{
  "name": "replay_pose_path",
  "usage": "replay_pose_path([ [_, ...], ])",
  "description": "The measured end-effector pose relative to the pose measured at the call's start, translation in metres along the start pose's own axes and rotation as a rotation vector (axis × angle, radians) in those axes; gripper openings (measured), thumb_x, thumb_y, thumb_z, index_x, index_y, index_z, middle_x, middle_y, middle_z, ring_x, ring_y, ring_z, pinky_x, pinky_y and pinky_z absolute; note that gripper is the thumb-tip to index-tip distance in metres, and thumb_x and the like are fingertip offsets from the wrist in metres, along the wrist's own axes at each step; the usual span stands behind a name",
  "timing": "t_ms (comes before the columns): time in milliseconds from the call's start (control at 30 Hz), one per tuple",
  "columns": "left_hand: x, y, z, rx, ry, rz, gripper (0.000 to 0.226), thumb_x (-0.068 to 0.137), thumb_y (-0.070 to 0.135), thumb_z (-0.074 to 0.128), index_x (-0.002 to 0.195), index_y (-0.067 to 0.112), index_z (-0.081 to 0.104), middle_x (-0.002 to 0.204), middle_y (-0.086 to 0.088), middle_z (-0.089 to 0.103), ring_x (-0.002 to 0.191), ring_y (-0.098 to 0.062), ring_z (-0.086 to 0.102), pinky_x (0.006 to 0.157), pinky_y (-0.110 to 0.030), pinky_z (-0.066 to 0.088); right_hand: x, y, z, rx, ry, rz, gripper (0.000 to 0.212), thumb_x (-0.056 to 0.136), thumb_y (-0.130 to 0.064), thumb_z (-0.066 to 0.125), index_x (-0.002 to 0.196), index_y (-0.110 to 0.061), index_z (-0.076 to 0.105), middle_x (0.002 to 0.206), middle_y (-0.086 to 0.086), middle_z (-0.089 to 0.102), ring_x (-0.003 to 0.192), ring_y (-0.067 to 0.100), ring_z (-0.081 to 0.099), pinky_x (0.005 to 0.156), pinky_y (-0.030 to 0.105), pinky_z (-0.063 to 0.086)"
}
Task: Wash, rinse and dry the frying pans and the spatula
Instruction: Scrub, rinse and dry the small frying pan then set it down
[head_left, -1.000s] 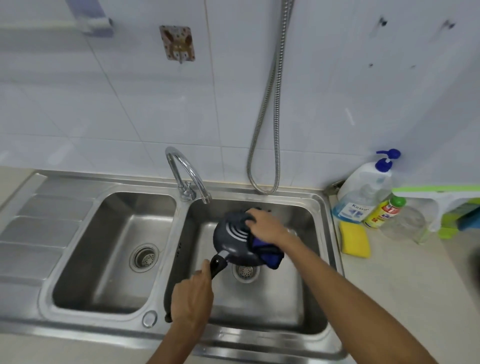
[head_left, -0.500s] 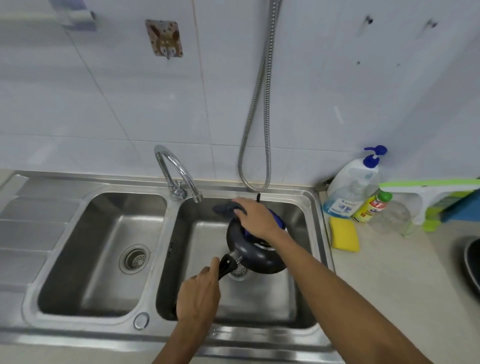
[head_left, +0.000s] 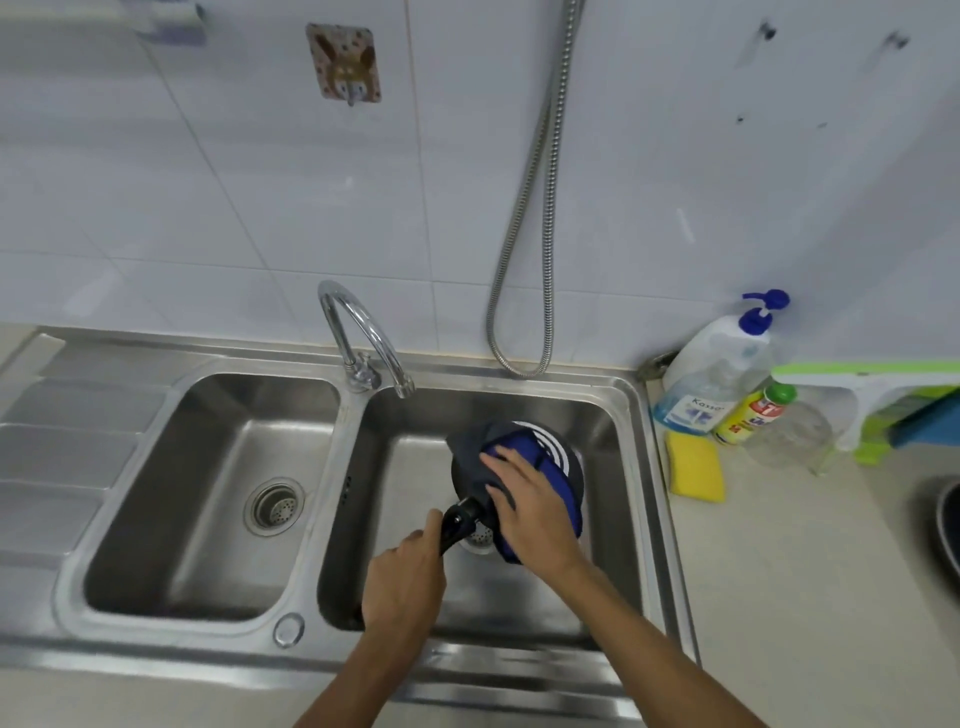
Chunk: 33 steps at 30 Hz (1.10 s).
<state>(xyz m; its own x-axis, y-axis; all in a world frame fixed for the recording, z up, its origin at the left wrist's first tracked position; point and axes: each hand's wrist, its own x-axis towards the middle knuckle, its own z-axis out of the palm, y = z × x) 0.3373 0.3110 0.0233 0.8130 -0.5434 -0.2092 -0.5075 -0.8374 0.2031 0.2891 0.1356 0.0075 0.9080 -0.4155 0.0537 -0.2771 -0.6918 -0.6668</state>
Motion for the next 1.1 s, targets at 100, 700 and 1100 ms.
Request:
replay_pose_path([
  [100, -0.001, -0.005, 0.001, -0.14, -0.005, -0.012, 0.019, 0.103, 0.037, 0.051, 0.114, 0.026, 0.04, 0.09, 0.003, 0.068, 0.071, -0.018, 0.066, 0.056, -0.027, 0.041, 0.038, -0.009, 0.001, -0.12, -0.086, -0.06, 0.04, 0.102, -0.028, 0.05, 0.142, -0.027, 0.053, 0.15, -0.006, 0.049, 0.133, 0.018, 0.048, 0.11, 0.037, 0.043],
  [700, 0.015, -0.005, -0.003, -1.204, -0.421, -0.294, 0.022, 0.091, 0.013, 0.073, 0.085, 0.004, 0.054, 0.055, -0.011, 0.052, 0.04, -0.021, 0.045, 0.04, -0.026, 0.038, 0.044, -0.014, -0.007, 0.405, 0.053, 0.297, 0.038, 0.103, -0.023, 0.053, 0.141, -0.019, 0.056, 0.134, -0.002, 0.063, 0.122, 0.012, 0.057, 0.097, 0.014, 0.039],
  [1100, -0.002, -0.024, -0.007, -1.007, -0.577, -0.137, 0.027, 0.098, 0.022, 0.064, 0.082, 0.008, 0.047, 0.049, -0.006, 0.053, 0.033, -0.018, 0.042, 0.039, -0.026, 0.033, 0.035, 0.049, -0.005, -0.486, -0.477, 0.132, 0.029, 0.096, -0.015, 0.052, 0.124, -0.011, 0.06, 0.126, 0.018, 0.062, 0.109, 0.039, 0.063, 0.088, 0.042, 0.051],
])
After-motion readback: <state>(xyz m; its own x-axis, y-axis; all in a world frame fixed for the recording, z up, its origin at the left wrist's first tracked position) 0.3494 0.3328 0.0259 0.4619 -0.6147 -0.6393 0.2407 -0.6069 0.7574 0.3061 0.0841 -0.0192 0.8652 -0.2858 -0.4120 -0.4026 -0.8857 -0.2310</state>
